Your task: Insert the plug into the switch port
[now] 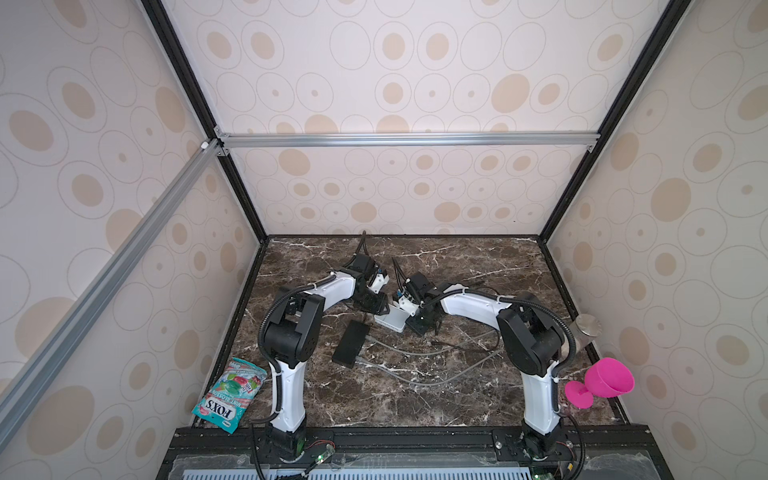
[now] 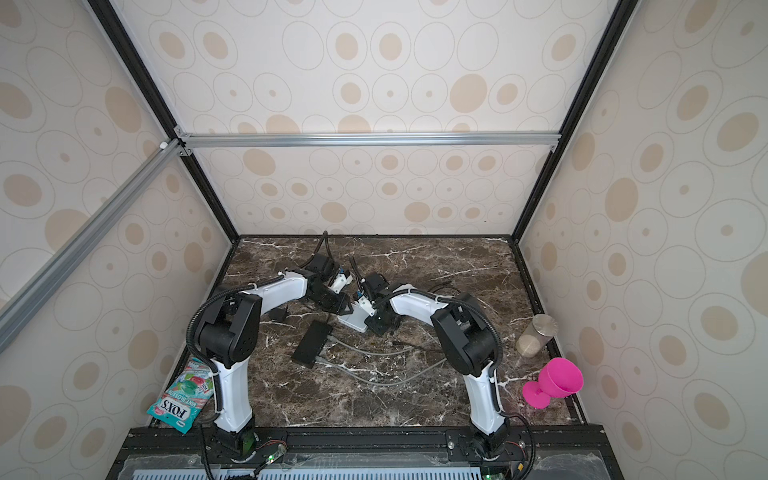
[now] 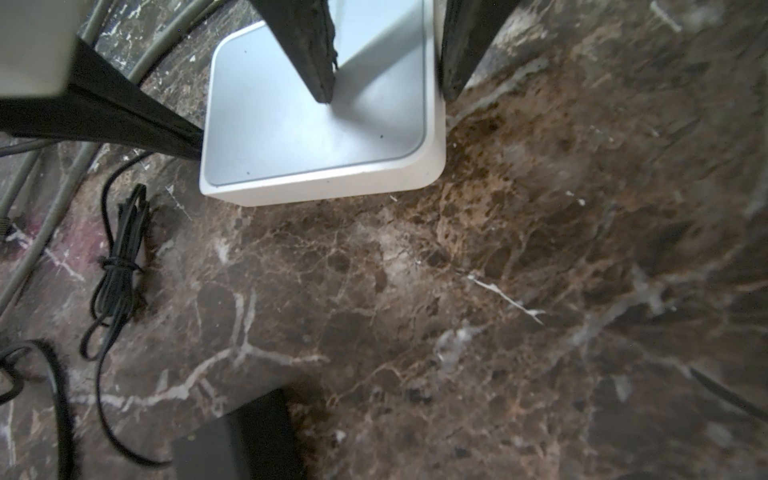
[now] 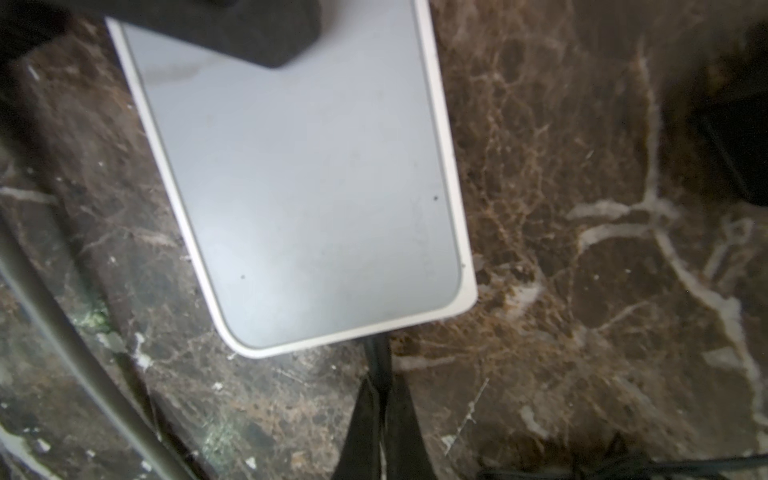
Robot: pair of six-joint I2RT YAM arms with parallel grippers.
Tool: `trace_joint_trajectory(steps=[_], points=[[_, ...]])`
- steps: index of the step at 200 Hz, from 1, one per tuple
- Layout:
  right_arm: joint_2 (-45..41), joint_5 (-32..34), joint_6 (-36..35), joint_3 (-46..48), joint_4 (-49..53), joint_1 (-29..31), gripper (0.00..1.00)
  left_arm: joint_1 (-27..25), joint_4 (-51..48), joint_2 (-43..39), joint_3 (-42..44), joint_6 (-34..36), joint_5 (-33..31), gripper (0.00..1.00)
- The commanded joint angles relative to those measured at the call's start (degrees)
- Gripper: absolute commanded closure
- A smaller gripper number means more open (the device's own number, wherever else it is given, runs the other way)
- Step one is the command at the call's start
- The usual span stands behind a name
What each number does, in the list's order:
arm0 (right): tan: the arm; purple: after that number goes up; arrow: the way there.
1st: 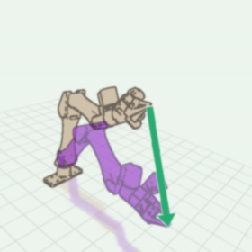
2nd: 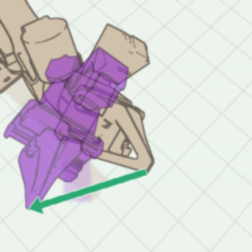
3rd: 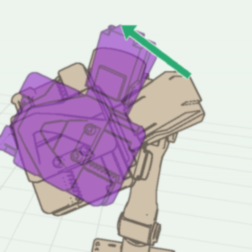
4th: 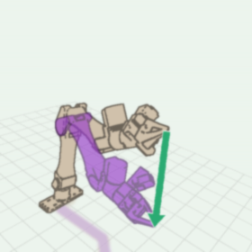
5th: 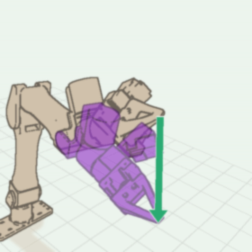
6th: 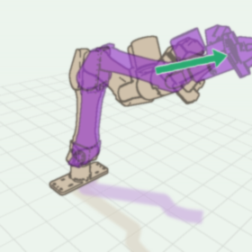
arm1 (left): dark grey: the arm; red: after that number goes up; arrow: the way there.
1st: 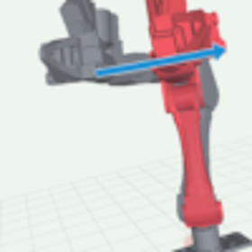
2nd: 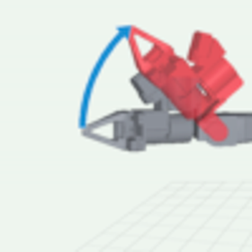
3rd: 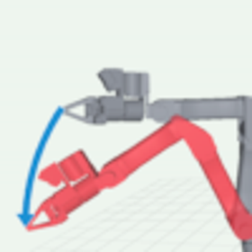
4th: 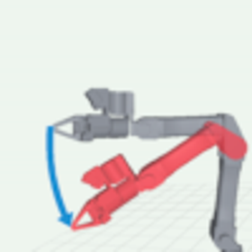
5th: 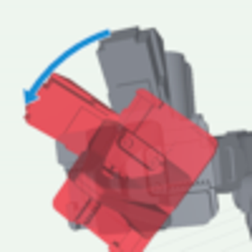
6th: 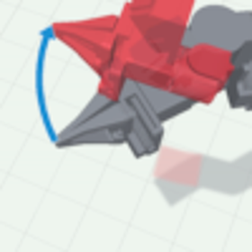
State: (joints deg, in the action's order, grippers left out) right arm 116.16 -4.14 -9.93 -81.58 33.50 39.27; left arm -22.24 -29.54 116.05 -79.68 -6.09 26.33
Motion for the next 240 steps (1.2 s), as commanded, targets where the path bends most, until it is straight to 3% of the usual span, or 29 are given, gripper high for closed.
trace_joint_trajectory(steps=[1, 75, 240], points=[[1.08, -2.34, -2.76, -3.01, -4.98, 0.44, 1.0, -1.49, -3.62, 3.57, 0.31, 2.22, -0.6, 0.58], [2.36, -2.27, -4.57, -3.85, -9.79, 0.42, 1.0, -1.63, -3.01, 4.28, 0.58, 2.13, 4.32, 0.58], [2.6, -4.95, -2.21, -9.89, -10.93, 0.42, 1.0, -2.8, -3.73, 5.17, 0.23, 2.75, 3.34, 0.58]])
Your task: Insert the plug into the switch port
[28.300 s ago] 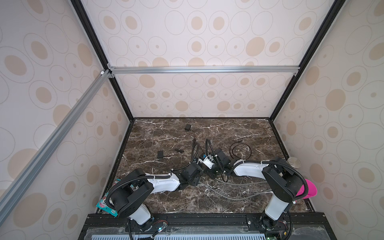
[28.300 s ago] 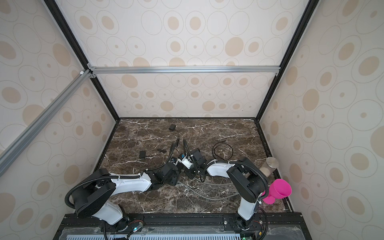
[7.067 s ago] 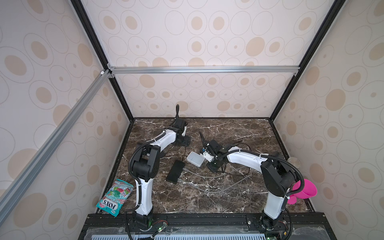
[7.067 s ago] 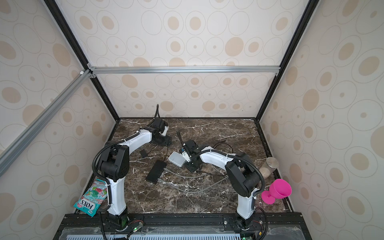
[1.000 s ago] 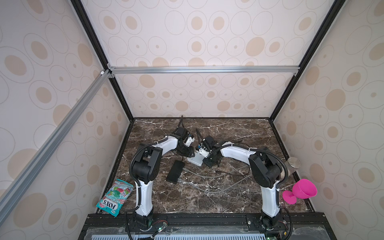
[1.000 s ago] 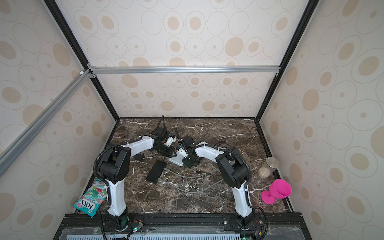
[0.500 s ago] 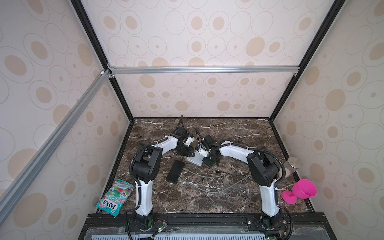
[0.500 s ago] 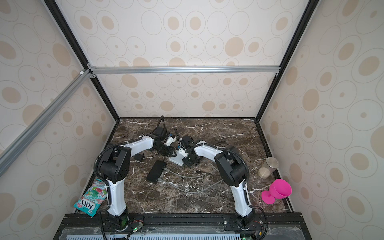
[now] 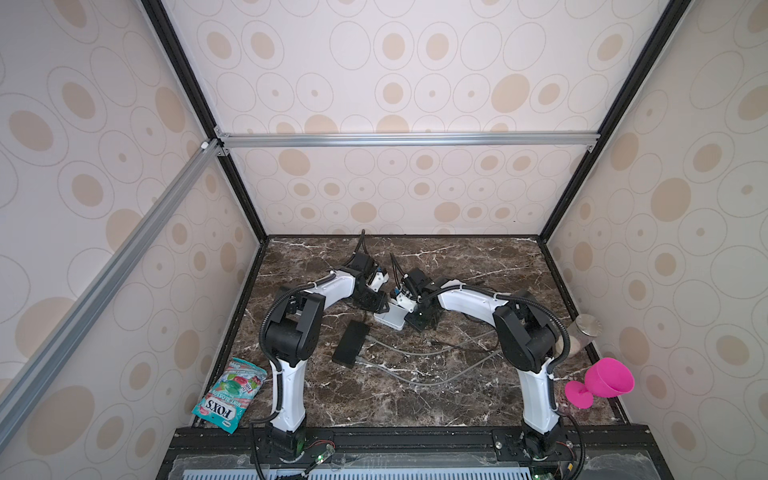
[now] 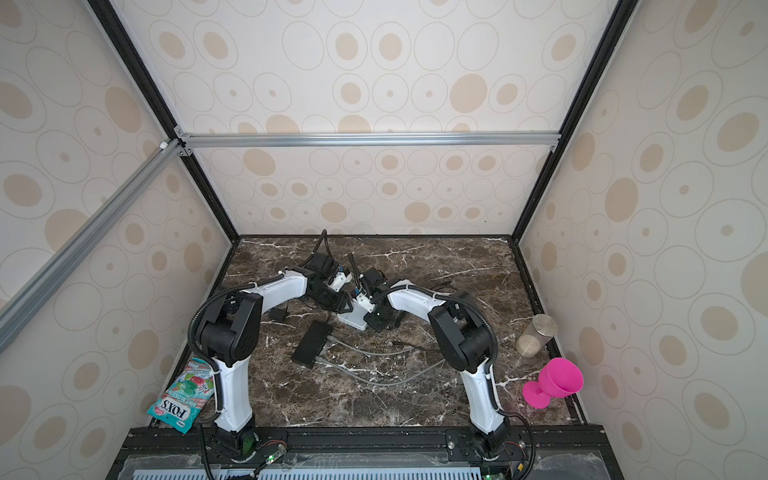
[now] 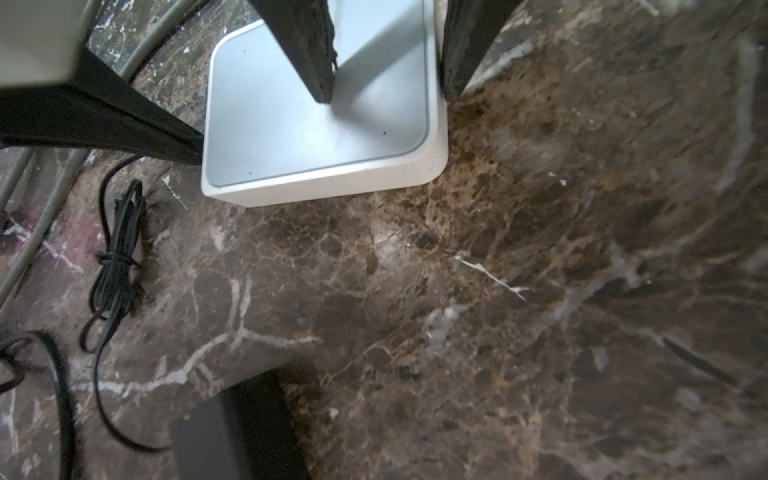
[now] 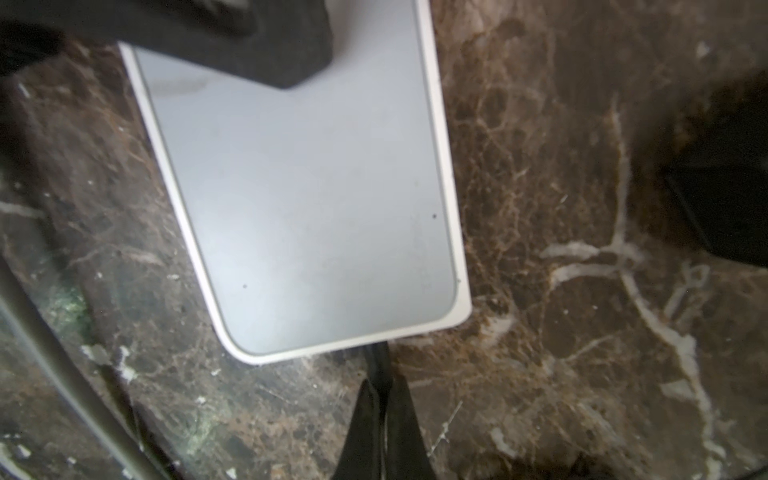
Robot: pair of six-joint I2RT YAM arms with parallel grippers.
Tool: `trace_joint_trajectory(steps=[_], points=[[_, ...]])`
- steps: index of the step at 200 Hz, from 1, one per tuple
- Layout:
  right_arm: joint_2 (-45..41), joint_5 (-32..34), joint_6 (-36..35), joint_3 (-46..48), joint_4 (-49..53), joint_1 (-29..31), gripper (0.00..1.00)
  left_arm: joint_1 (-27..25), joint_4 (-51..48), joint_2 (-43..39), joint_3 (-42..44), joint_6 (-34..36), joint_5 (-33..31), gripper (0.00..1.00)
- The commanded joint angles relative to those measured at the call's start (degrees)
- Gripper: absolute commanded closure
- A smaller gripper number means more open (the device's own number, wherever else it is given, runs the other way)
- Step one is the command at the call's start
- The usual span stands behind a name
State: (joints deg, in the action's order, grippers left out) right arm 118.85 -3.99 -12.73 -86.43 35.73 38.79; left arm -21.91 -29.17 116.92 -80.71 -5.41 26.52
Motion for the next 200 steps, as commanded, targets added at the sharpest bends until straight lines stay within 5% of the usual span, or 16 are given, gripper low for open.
trace_joint_trajectory(steps=[1, 81, 124, 200], points=[[-0.14, -5.13, 0.59, -5.1, -13.15, 0.92, 1.0, -3.13, -4.17, 4.24, 1.25, 2.07, 3.12, 0.58], [0.77, -5.66, 2.6, -6.06, -12.67, 0.87, 0.99, -3.4, -4.14, 4.19, 1.36, 1.99, 2.98, 0.58], [-1.32, -2.37, 3.15, -2.17, -13.68, 0.81, 0.87, -3.29, -4.39, 4.15, 0.91, 1.63, 1.3, 0.57], [-2.22, -2.96, 3.51, -0.9, -13.69, 0.56, 0.8, -3.02, -4.16, 3.53, 1.09, 1.45, 0.74, 0.56]])
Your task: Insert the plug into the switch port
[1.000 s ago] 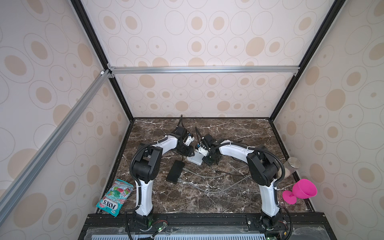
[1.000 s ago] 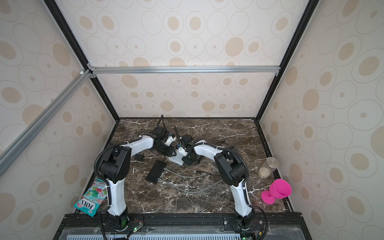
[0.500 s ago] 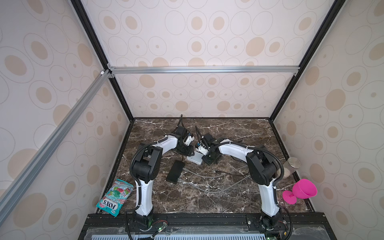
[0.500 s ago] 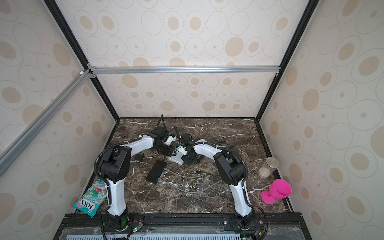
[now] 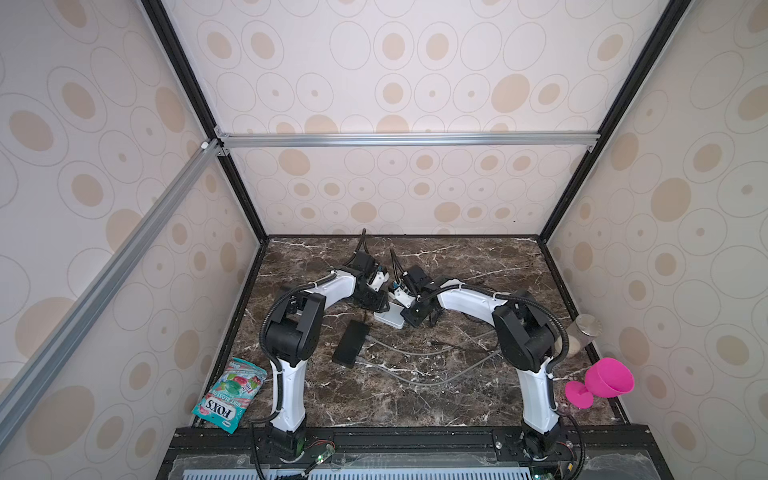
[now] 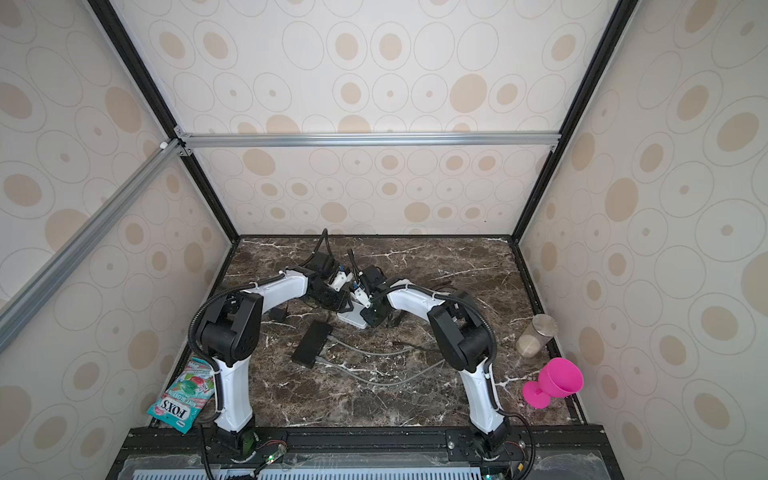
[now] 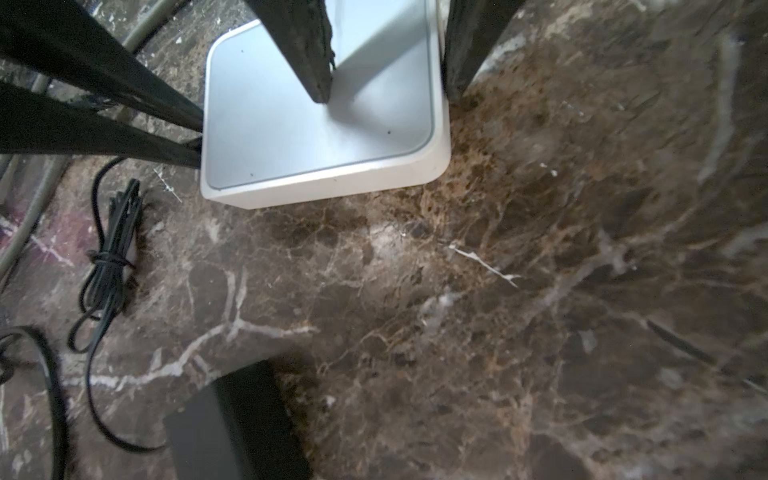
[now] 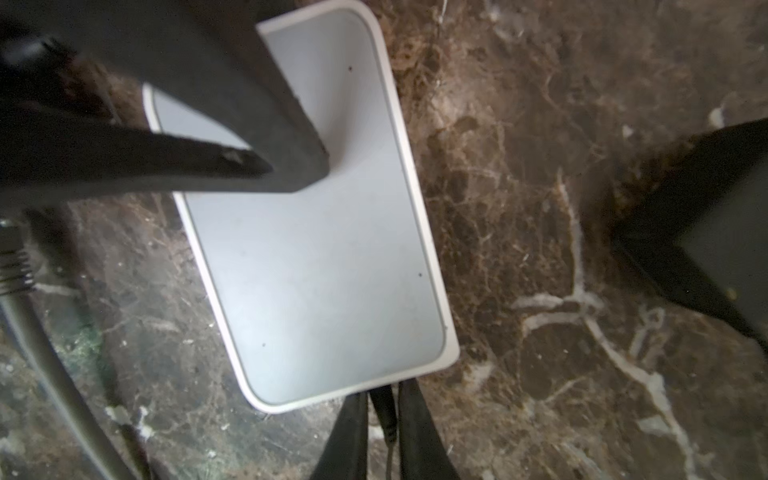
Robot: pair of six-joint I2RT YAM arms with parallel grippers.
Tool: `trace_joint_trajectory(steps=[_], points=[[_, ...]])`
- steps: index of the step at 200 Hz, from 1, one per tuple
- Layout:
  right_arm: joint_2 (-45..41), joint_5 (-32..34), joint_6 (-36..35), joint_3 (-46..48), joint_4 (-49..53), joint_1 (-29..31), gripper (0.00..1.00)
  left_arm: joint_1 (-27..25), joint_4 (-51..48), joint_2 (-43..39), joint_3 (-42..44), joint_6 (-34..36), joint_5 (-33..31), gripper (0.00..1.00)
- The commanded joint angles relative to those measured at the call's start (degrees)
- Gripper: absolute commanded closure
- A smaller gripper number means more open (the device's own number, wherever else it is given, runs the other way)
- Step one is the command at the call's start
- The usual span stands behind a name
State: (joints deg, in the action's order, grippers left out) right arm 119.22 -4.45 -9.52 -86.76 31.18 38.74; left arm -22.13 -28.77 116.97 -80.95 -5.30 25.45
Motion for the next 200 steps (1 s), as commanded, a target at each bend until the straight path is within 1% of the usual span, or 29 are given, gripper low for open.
trace_joint_trajectory(steps=[1, 20, 51, 60, 69, 72, 76, 125, 154, 165, 176, 184, 189, 200], points=[[-2.63, -2.5, 0.29, -0.54, -9.13, 0.62, 0.8, -2.77, -4.55, 3.46, 1.32, 1.3, 1.8, 0.56], [-3.22, -1.56, 0.33, 0.39, -9.03, 0.59, 0.73, -2.5, -4.55, 3.2, 1.23, 1.22, 1.86, 0.55], [-4.4, -1.01, 0.53, 2.46, -9.66, 0.5, 0.72, -2.05, -4.44, 2.76, 1.34, 1.02, 1.85, 0.55], [-4.82, -1.05, 0.76, 3.02, -10.02, 0.55, 0.7, -1.89, -4.32, 2.67, 1.32, 0.99, 1.83, 0.55], [-5.42, -1.11, 0.92, 3.74, -10.54, 0.55, 0.69, -1.82, -4.25, 2.65, 1.4, 0.93, 1.82, 0.54], [-5.6, -1.16, 0.96, 3.91, -10.71, 0.5, 0.69, -1.72, -4.27, 2.6, 1.41, 0.91, 0.45, 0.54], [-5.9, -1.26, 1.03, 4.3, -10.94, 0.46, 0.69, -1.7, -4.25, 2.57, 1.41, 0.82, 0.18, 0.54], [-11.95, -1.37, 2.89, 10.9, -14.6, -0.14, 0.69, -0.64, -3.71, 2.15, 1.58, 0.25, -0.1, 0.53], [-15.5, -0.96, 6.74, 15.11, -16.41, -2.06, 0.7, -0.51, -3.5, 1.95, 1.61, 0.03, -0.21, 0.52], [-15.68, -1.04, 10.05, 15.73, -16.14, -3.56, 0.69, -0.45, -3.41, 1.74, 1.67, -0.06, -0.38, 0.51], [-15.45, -2.68, 13.77, 15.89, -15.89, -5.28, 0.68, -0.43, -3.34, 1.45, 1.69, -0.18, -0.51, 0.49], [-15.25, -4.6, 16.04, 16.01, -16.16, -6.62, 0.66, -0.3, -3.16, 1.21, 1.76, -0.31, -0.74, 0.47], [-15.12, -4.37, 17.55, 16.06, -16.88, -7.16, 0.63, -0.25, -3.12, 0.94, 1.76, -0.44, -0.85, 0.46], [-14.7, -1.91, 19.39, 15.31, -17.23, -7.43, 0.51, -0.06, -2.47, -0.04, 2.0, -0.78, -1.26, 0.43]])
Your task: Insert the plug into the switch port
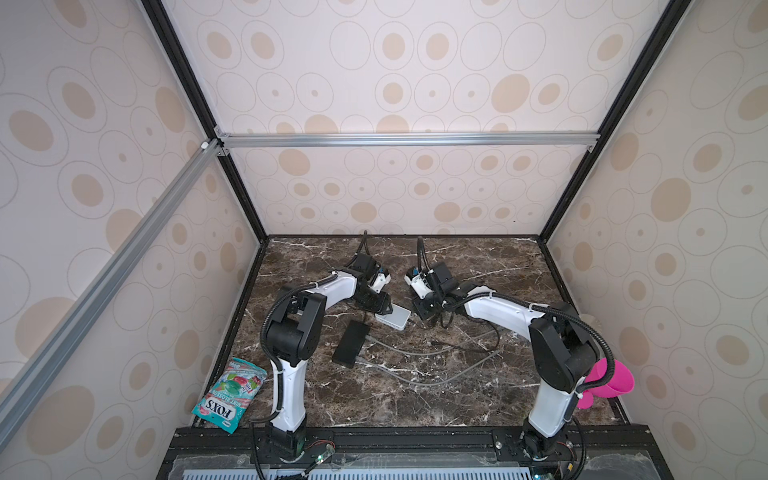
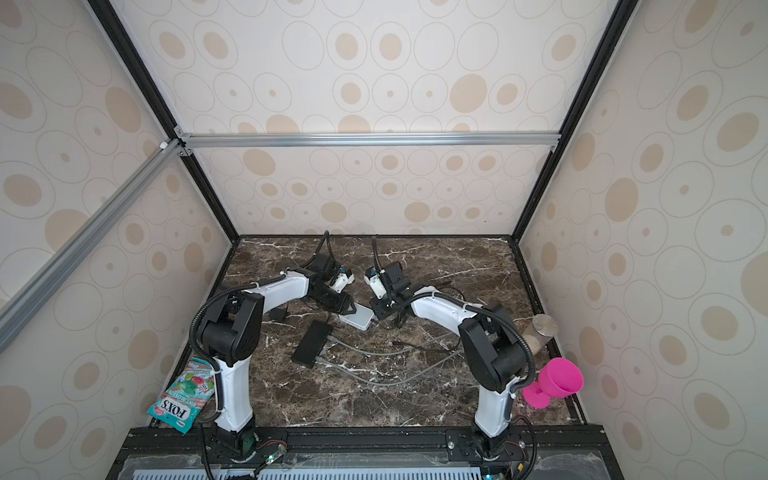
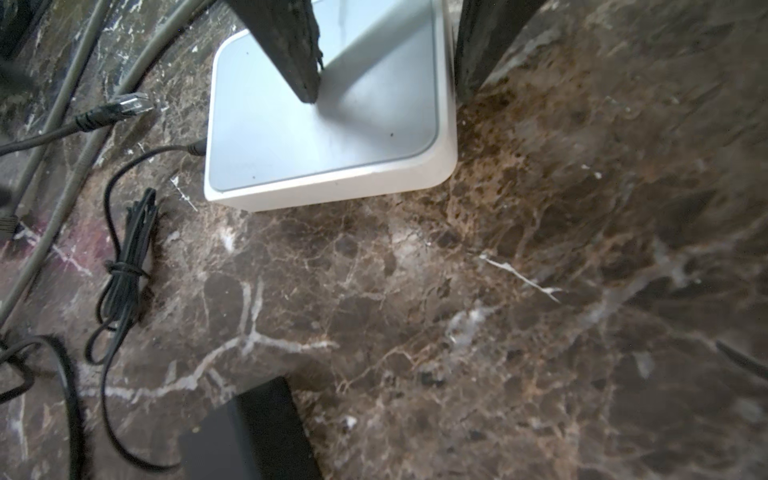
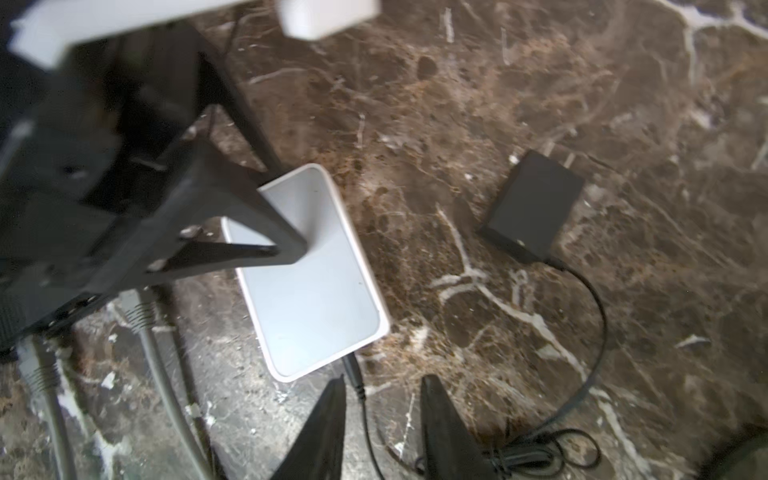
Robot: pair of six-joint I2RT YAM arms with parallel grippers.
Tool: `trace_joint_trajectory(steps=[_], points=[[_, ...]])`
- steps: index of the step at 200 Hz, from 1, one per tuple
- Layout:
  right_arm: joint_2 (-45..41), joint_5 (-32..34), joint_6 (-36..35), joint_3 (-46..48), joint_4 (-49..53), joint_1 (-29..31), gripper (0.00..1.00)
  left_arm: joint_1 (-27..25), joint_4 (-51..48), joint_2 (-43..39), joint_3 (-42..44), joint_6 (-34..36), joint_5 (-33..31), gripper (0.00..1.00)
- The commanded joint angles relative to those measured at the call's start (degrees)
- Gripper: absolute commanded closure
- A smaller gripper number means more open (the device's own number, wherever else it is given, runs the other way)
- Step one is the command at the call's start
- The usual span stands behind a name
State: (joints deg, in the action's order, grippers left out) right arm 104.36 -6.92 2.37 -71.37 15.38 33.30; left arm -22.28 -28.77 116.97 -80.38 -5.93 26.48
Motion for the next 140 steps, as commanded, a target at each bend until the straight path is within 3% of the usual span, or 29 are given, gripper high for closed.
trace_joint_trajectory(steps=[1, 16, 47, 104, 140], points=[[0.24, 0.71, 7.49, -0.21, -1.33, -2.0, 0.5, 0.11, -2.45, -0.14, 1.44, -0.23, -2.39, 0.43], [1.79, 5.03, 10.16, -3.58, 0.52, -2.01, 0.41, 0.71, -1.02, -2.0, 2.01, -1.1, -3.22, 0.38], [8.26, 10.5, 13.29, -13.7, 7.37, -2.01, 0.41, 1.85, 3.94, -8.19, 4.26, -4.16, -3.01, 0.32], [21.69, 12.37, 19.07, -31.27, 17.03, -1.99, 0.45, 2.45, 7.65, -15.43, 6.5, -6.01, -1.18, 0.3], [26.16, 11.23, 20.65, -36.39, 19.58, -1.63, 0.49, 2.4, 8.76, -18.7, 6.99, -6.76, 0.15, 0.3]])
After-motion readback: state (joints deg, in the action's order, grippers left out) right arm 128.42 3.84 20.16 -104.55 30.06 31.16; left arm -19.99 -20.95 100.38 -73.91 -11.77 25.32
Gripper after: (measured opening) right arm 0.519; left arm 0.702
